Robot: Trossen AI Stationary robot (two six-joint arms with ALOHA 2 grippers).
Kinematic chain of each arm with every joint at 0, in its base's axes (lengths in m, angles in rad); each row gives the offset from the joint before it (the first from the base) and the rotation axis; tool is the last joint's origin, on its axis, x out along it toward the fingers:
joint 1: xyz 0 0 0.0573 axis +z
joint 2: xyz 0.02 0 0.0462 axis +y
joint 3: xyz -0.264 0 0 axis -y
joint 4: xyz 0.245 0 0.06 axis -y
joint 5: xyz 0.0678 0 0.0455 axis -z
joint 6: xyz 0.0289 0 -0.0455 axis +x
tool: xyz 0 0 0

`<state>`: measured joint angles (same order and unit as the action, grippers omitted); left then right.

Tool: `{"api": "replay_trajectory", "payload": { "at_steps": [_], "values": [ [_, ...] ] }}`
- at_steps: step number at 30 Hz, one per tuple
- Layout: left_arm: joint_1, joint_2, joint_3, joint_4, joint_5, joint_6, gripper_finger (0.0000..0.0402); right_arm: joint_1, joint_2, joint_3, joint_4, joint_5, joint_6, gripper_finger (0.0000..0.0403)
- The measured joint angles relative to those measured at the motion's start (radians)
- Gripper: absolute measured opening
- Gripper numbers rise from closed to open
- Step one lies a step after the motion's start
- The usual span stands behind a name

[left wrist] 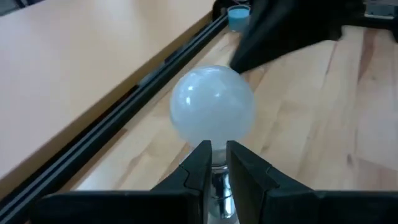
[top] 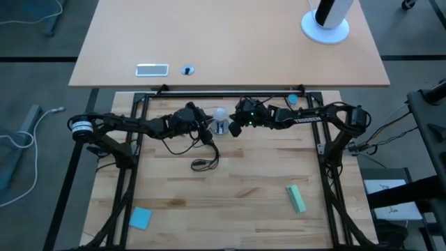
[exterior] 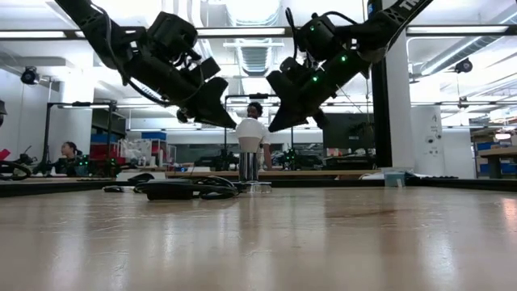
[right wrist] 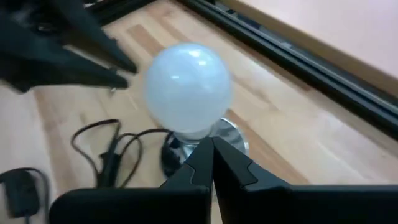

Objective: Screw lightbulb
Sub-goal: Insert the lightbulb into the lamp

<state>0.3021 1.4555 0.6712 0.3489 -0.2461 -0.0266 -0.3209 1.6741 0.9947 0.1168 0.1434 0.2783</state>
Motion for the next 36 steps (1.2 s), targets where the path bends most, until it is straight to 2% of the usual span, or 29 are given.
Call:
{"api": "replay_trajectory", "payload": {
  "at_steps": [4,14,23,27,31,36],
  "values": [
    [0.007,0.0,0.0,0.001,-0.006,0.008,0.0041,-0.034,0.023,0.0,0.03,-0.043,0.002,0.0],
    [0.007,0.014,0.0,0.021,-0.006,0.009,0.0041,-0.027,0.032,-0.001,0.105,-0.091,-0.009,0.0],
    [0.007,0.027,0.0,0.017,-0.008,0.002,0.0041,-0.01,0.032,-0.001,0.106,-0.095,-0.006,0.0],
    [0.007,0.029,0.0,0.017,-0.057,-0.008,0.0041,0.003,0.032,-0.001,0.105,-0.101,-0.002,0.0],
    [0.007,0.024,0.0,0.013,-0.061,-0.009,0.0041,0.017,0.032,-0.001,0.101,-0.105,-0.002,0.0],
    [-0.001,0.009,0.0,-0.025,-0.058,-0.009,0.0041,0.013,0.029,-0.001,0.056,-0.045,0.0,0.0]
  ]
}}
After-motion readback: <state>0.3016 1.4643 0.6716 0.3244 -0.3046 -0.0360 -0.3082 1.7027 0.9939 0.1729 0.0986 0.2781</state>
